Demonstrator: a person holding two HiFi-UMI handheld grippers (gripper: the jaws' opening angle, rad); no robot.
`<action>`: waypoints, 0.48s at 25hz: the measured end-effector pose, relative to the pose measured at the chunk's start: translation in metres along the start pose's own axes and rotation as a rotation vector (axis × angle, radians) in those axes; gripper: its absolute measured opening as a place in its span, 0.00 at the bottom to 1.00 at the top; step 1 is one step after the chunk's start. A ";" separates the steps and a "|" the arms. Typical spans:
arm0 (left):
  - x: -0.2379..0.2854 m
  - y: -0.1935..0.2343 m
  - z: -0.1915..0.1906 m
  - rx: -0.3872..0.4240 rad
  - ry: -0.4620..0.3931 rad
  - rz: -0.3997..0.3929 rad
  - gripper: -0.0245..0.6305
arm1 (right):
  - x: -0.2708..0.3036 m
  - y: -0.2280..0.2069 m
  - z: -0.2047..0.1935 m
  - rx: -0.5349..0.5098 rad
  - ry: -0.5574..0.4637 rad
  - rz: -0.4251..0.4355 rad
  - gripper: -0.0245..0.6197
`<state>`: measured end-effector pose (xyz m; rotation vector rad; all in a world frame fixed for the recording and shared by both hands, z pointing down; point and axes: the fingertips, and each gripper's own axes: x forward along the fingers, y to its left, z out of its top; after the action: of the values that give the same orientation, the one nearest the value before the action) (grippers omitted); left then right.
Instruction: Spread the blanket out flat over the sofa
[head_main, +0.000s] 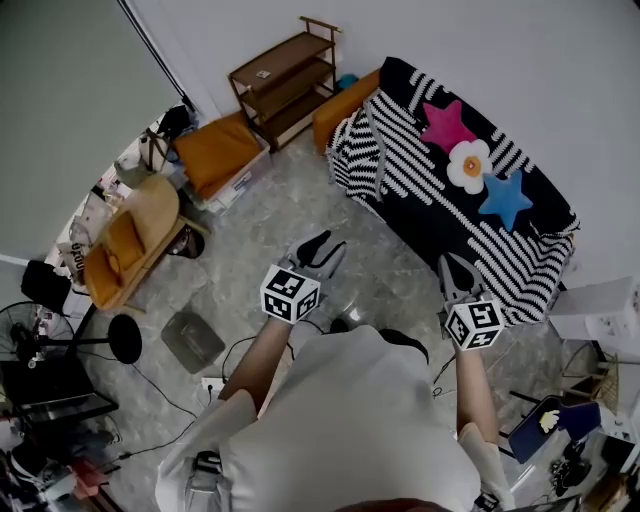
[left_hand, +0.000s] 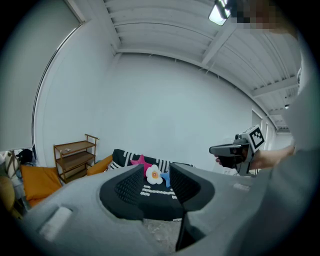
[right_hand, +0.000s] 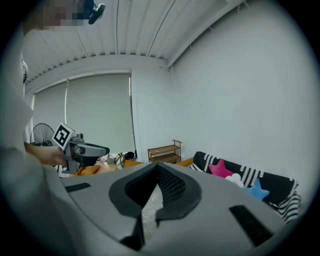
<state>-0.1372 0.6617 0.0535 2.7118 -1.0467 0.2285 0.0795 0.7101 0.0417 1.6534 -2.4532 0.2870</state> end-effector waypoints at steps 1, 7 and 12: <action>-0.002 0.002 -0.002 -0.001 0.003 -0.002 0.28 | 0.001 0.001 -0.001 0.004 0.002 -0.005 0.04; -0.007 0.014 -0.009 -0.002 0.023 0.001 0.29 | 0.006 0.009 -0.009 0.005 0.031 -0.007 0.04; 0.002 0.023 -0.010 -0.007 0.026 0.022 0.30 | 0.020 -0.005 -0.012 0.036 0.053 -0.001 0.04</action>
<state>-0.1518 0.6468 0.0668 2.6850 -1.0688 0.2631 0.0771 0.6929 0.0590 1.6399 -2.4222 0.3712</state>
